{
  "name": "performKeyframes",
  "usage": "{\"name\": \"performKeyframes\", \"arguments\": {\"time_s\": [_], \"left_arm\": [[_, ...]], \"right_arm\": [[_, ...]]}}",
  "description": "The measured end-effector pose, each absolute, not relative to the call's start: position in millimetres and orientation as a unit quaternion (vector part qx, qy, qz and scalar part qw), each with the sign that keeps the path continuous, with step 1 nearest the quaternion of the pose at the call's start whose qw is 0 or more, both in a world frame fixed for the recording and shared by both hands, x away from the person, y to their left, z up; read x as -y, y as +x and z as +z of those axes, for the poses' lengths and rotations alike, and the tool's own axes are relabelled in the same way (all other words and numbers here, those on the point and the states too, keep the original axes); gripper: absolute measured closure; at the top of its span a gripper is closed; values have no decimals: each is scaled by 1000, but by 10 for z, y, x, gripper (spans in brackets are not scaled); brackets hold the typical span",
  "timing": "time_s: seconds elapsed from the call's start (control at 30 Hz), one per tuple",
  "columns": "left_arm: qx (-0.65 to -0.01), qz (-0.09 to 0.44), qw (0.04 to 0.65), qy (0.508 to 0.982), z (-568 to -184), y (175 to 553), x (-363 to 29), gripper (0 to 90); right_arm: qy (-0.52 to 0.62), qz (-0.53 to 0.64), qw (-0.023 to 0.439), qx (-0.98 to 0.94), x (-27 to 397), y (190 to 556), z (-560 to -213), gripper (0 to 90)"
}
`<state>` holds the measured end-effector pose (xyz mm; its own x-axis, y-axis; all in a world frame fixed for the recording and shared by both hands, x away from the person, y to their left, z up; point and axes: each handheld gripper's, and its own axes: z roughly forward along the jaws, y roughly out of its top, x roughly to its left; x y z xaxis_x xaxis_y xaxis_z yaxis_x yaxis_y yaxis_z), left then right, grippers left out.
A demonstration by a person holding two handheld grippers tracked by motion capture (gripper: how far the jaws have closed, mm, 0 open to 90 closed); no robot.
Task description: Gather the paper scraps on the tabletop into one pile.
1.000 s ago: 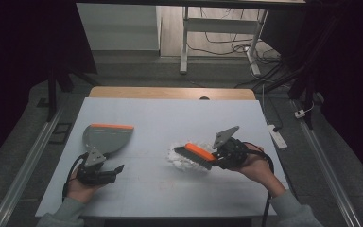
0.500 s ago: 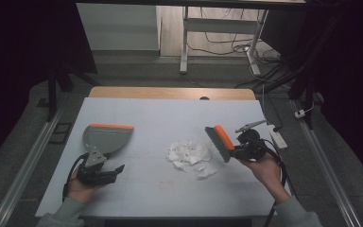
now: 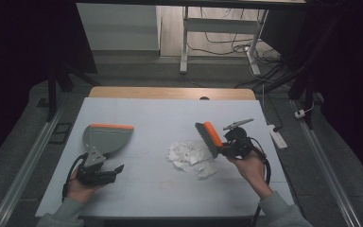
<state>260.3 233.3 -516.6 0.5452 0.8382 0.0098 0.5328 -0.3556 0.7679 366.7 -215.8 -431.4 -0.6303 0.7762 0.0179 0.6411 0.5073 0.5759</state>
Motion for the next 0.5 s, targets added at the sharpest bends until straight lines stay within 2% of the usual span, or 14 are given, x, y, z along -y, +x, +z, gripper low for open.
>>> {"name": "performKeyframes", "arguments": {"time_s": [0.1, 0.27, 0.5], "left_arm": [[-428, 205, 372, 798, -5163, 2602, -2329, 286], [-424, 205, 372, 800, -5164, 2607, -2308, 287], [-425, 206, 370, 800, -5159, 2605, -2292, 287]], "right_arm": [[409, 289, 118, -857, 2307, 3544, -4192, 710], [303, 256, 92, -913, 2499, 3306, -4183, 710], [177, 215, 55, -959, 2229, 3162, -4432, 710]]}}
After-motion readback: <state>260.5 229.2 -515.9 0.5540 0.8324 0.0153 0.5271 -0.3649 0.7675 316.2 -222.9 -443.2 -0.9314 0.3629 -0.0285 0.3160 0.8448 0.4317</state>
